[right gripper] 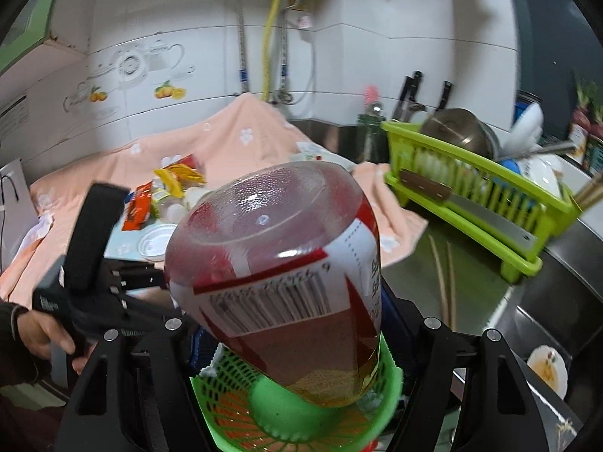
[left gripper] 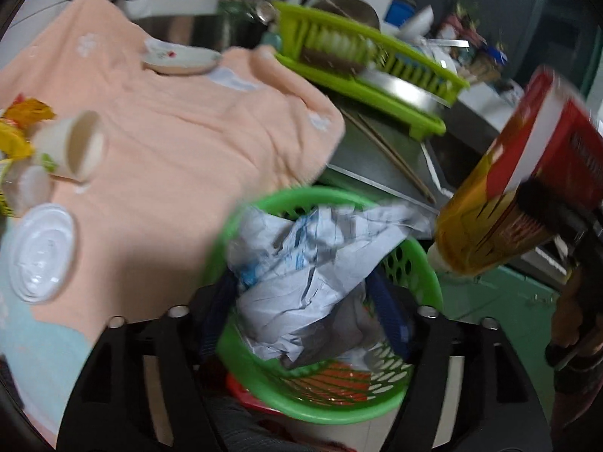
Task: Collect trash
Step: 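Carry both items over the green basket and open both tools to drop them, then move the left tool to the black glue box while the right tool reaches the white lid, then grasp the white plastic lid with the right tool while the left tool grasps the glue box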
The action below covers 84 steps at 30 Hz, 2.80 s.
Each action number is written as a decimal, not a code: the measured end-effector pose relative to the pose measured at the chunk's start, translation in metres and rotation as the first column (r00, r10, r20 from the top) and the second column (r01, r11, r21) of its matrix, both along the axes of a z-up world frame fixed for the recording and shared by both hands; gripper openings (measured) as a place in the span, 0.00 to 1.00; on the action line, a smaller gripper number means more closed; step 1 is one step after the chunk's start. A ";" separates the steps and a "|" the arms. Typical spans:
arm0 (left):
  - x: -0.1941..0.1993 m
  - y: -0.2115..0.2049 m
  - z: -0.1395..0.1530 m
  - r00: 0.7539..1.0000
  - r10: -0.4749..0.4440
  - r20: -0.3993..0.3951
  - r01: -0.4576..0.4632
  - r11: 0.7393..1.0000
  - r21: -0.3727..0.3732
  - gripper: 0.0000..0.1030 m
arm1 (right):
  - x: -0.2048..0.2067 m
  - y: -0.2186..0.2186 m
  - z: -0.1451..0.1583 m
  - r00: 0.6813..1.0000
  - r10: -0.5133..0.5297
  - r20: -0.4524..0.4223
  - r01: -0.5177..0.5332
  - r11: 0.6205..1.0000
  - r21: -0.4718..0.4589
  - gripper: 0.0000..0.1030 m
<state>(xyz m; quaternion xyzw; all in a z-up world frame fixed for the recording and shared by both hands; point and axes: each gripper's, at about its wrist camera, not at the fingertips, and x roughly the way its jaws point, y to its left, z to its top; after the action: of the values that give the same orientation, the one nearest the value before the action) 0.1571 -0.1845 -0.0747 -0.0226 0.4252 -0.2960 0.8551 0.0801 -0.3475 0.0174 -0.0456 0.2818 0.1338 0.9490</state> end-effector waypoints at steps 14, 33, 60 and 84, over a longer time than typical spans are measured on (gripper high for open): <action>-0.013 0.032 0.009 0.996 0.077 0.033 -0.077 0.997 -0.001 0.88 | 0.010 0.001 -0.039 0.990 0.012 -0.139 -0.008 0.999 0.032 0.62; -0.036 0.176 0.028 0.915 0.384 0.120 -0.385 0.923 -0.013 0.90 | 0.057 0.041 -0.115 0.908 0.052 -0.416 -0.001 0.992 0.123 0.72; -0.076 0.325 0.001 0.743 0.669 -0.016 -0.669 0.743 -0.012 0.90 | 0.091 0.177 -0.065 0.909 0.306 -0.284 -0.307 0.951 0.042 0.88; -0.054 0.318 -0.030 0.622 0.737 -0.262 -0.774 0.629 -0.068 0.90 | 0.173 0.283 -0.124 0.791 0.473 -0.389 -0.525 0.850 -0.035 0.93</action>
<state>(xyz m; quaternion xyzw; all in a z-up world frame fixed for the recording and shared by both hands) 0.1031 0.1333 -0.1045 -0.3052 0.4357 0.0604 0.8446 0.2532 -0.0642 -0.1064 -0.1596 0.4401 0.3657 0.8044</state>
